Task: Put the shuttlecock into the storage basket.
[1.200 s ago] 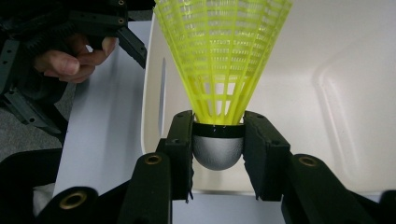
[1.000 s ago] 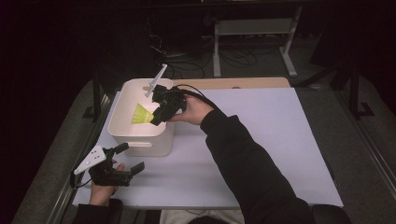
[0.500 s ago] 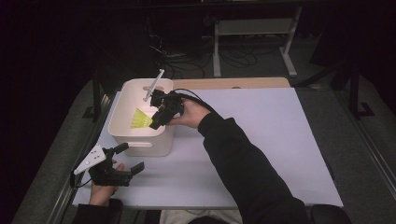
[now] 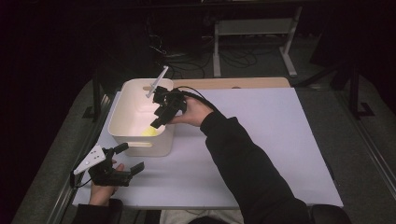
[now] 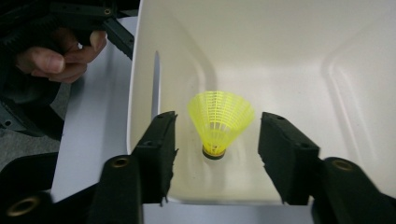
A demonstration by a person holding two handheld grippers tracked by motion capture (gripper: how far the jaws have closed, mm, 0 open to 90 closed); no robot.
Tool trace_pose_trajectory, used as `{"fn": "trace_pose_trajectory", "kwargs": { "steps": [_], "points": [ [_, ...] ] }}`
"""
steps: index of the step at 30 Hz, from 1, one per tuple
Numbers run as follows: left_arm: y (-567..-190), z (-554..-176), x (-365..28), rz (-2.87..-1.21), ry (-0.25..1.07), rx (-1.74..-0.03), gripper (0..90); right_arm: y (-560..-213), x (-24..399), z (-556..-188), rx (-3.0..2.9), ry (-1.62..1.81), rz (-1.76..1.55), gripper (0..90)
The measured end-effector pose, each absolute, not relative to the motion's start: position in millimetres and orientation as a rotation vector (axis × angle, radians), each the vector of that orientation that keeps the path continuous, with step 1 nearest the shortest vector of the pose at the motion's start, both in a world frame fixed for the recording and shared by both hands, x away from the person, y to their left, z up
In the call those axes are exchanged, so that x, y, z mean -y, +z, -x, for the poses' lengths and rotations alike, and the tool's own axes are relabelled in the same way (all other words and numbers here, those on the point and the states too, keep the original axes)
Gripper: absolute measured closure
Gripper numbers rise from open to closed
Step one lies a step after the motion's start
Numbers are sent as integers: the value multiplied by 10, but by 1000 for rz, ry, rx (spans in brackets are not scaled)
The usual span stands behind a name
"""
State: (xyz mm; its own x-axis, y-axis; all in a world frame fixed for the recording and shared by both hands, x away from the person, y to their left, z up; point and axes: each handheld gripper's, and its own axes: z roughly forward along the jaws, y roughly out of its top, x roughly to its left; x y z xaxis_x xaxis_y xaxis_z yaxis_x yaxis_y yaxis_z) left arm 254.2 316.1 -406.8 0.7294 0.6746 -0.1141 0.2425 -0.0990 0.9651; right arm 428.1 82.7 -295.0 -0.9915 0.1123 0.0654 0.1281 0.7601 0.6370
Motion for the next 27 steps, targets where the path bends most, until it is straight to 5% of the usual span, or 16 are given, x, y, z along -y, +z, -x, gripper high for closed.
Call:
{"fn": "trace_pose_trajectory", "kwargs": {
  "steps": [16, 27],
  "points": [
    [-4070, -2541, -3158, -1672, 425, -745, 0, -2820, -544, -4271, 2923, -1160, 312, 42],
    [-4071, -2541, -3157, -1674, 425, -745, 0, -2787, -351, -4258, 2924, -1219, 344, 0]
  ]
}}
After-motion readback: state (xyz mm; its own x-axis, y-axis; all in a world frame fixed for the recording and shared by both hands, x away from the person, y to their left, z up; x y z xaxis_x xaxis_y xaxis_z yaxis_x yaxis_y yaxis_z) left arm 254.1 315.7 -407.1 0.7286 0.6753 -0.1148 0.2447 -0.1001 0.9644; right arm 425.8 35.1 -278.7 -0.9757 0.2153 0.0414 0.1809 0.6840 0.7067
